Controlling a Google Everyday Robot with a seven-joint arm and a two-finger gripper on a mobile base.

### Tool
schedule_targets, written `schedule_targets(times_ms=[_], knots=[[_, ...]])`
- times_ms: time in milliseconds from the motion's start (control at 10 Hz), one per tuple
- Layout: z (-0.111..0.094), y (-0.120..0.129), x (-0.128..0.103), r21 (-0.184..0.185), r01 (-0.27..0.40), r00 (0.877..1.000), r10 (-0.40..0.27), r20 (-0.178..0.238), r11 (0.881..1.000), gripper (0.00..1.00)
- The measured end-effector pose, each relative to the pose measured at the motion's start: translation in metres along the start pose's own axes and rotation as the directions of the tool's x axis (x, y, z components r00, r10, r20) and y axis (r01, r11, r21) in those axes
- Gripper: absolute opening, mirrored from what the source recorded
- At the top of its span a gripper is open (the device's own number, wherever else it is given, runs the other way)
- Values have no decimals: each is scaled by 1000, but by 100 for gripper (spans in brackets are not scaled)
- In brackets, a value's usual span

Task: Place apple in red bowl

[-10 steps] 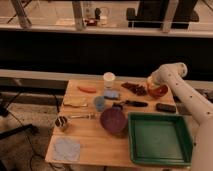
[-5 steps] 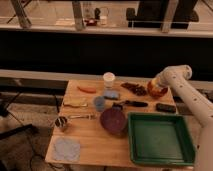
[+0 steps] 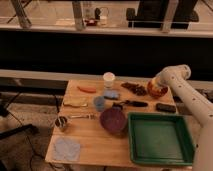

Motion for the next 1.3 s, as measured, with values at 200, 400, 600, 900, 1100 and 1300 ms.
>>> schedule_targets(times_ms=[200, 400, 600, 900, 1100, 1300], knots=[[-4, -1, 6, 9, -3, 1000, 3, -8, 1000, 0], [-5, 2, 10, 15, -4, 1000, 5, -15, 1000, 0], [-7, 1, 16, 19, 6, 999, -5, -45, 1000, 11], [-8, 0, 13, 18, 28, 999, -27, -37, 999, 42], [-9, 0, 12, 23, 36, 999, -36, -34, 999, 64], [-10, -1, 9, 28, 36, 999, -35, -33, 999, 77]])
